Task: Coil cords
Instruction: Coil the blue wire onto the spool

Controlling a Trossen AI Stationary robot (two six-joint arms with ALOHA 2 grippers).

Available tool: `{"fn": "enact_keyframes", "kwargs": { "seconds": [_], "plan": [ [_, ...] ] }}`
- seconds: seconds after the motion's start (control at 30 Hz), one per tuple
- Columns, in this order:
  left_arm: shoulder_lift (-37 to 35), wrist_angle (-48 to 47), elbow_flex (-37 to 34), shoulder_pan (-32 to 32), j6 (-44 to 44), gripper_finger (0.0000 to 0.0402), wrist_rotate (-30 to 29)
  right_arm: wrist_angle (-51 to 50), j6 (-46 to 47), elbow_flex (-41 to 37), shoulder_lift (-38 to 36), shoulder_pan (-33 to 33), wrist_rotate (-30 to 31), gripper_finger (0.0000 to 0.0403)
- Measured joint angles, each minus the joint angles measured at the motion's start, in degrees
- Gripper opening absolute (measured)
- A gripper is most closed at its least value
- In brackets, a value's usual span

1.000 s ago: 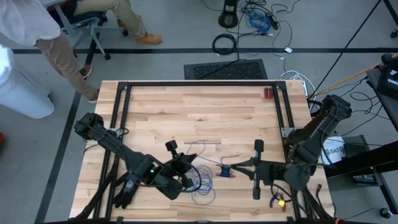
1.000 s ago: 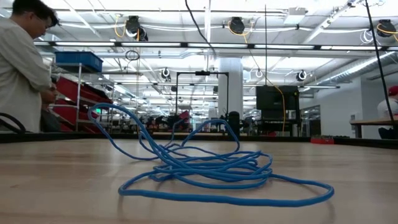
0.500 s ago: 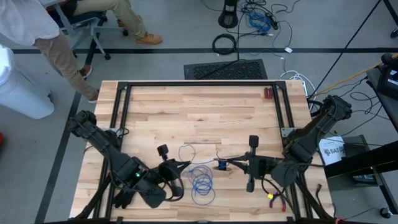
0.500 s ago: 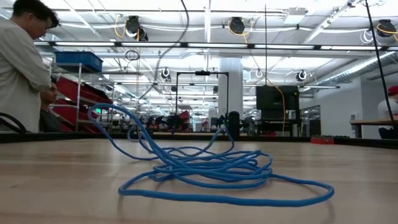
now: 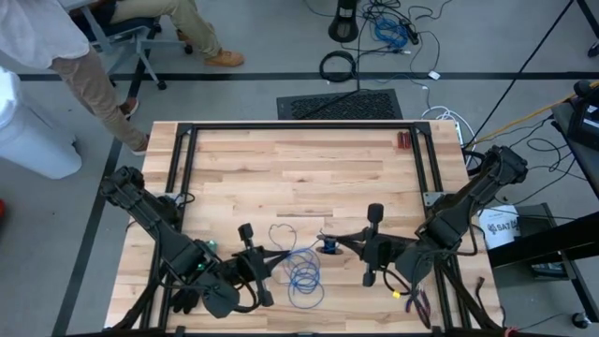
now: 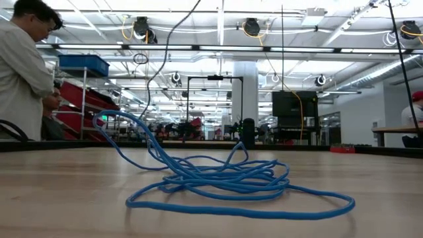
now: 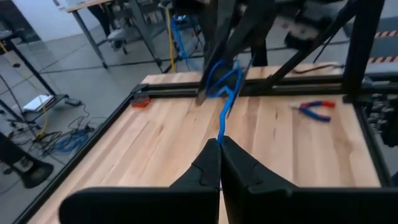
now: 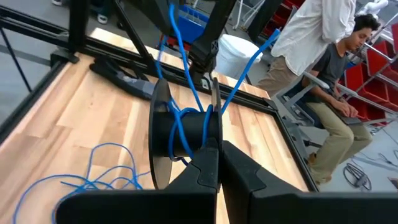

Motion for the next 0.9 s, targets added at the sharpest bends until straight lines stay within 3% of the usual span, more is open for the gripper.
{"fn": "enact_keyframes", "kwargs": {
  "seconds": [0.23,0.67,0.9],
  "plan": [
    [0.00,5.13,0.00,0.12,1.61,0.0002,0.00,0.46,0.04,0.00,1.94,-2.51,1.01,0.0000],
    [1.27,10.78,0.00,2.95,4.11,0.0002,1.52,10.77,-2.17,0.00,7.15,-5.06,11.49,0.0000],
    [4.99,22.22,0.00,5.68,11.05,0.0002,8.36,14.21,-2.17,0.00,8.52,-6.11,11.99,0.0000]
  ]
}}
